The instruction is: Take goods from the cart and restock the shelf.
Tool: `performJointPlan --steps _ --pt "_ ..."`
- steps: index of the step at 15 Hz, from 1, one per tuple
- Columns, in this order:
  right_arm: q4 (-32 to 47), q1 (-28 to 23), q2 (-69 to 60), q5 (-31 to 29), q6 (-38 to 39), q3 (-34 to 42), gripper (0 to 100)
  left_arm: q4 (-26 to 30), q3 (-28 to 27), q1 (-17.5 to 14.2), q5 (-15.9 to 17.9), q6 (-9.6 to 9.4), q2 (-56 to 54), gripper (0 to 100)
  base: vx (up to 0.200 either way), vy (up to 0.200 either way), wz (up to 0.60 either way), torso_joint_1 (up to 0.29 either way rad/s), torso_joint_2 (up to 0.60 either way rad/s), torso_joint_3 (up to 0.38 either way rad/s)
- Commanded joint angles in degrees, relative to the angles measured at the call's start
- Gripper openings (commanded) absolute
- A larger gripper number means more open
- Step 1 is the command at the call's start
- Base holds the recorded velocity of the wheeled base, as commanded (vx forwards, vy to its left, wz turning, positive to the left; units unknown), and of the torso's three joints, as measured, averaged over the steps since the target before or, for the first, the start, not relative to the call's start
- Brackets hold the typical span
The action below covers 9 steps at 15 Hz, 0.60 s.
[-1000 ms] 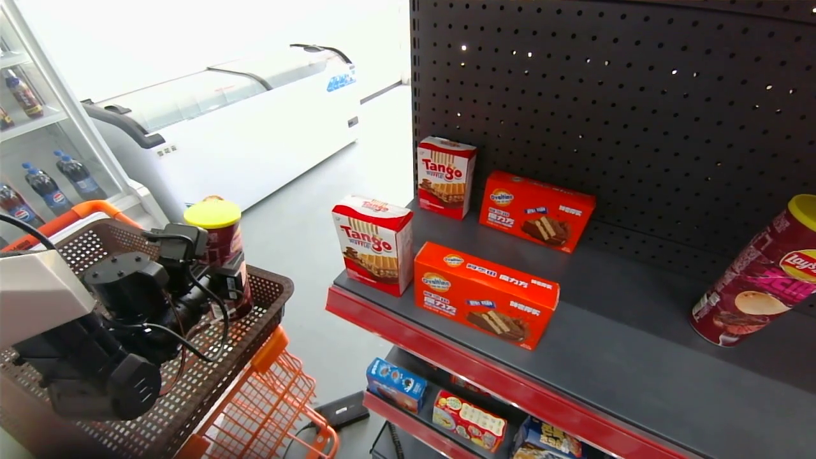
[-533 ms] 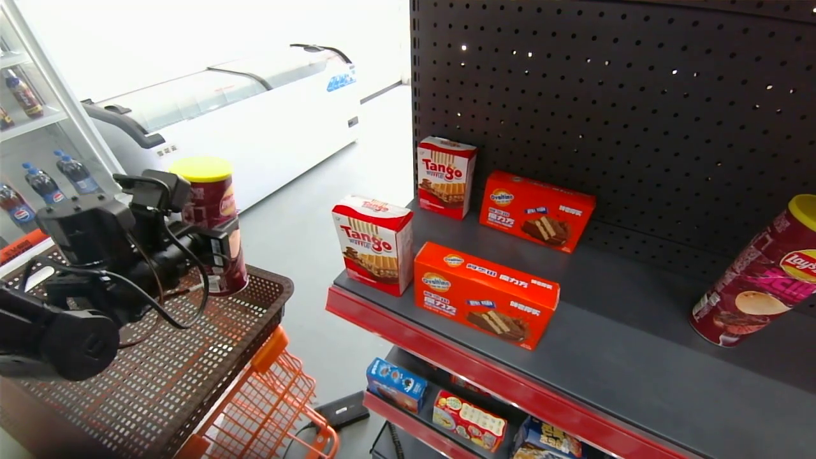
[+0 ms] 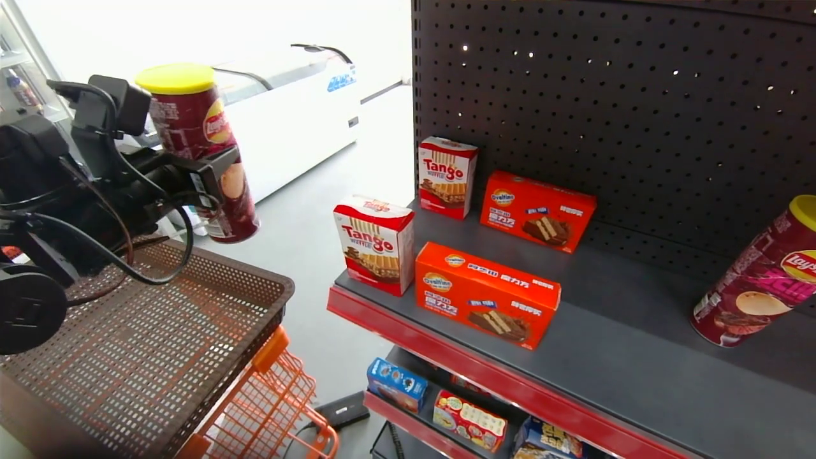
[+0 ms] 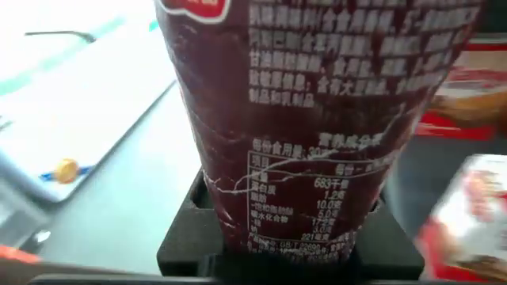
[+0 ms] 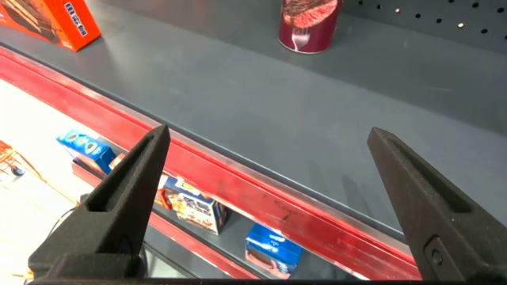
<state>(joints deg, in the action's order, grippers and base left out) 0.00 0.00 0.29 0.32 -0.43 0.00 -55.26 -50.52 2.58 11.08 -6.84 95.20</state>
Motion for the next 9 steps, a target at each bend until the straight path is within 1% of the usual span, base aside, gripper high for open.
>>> performJointPlan --steps 1,2,4,5,6,7,9 --pt "0.0 0.0 0.06 0.03 -0.01 0.0 100 2.09 0.42 6.56 3.86 2.09 -3.09 0 0.0 0.0 0.0 0.0 0.0 0.0" --pt "0.0 0.0 0.06 0.03 -0.01 0.0 100 3.23 0.77 7.87 6.58 2.44 -3.61 0 0.0 0.0 0.0 0.0 0.0 0.0" --pt "0.0 0.0 0.06 0.03 -0.01 0.0 100 3.76 0.6 8.84 9.66 2.53 -3.7 0 0.0 0.0 0.0 0.0 0.0 0.0" --pt "0.0 0.0 0.06 0.03 -0.01 0.0 100 3.76 0.6 8.84 9.66 2.53 -3.7 0 0.0 0.0 0.0 0.0 0.0 0.0" --pt "0.0 0.0 0.06 0.03 -0.01 0.0 100 3.93 0.07 10.16 11.59 4.73 -4.14 0 0.0 0.0 0.0 0.0 0.0 0.0" --pt "0.0 0.0 0.06 0.03 -0.01 0.0 100 4.02 -0.11 10.25 12.3 5.61 -4.76 0 0.0 0.0 0.0 0.0 0.0 0.0" --pt "0.0 0.0 0.06 0.03 -0.01 0.0 100 5.6 0.16 10.69 12.91 5.87 -6.08 0 0.0 0.0 0.0 0.0 0.0 0.0"
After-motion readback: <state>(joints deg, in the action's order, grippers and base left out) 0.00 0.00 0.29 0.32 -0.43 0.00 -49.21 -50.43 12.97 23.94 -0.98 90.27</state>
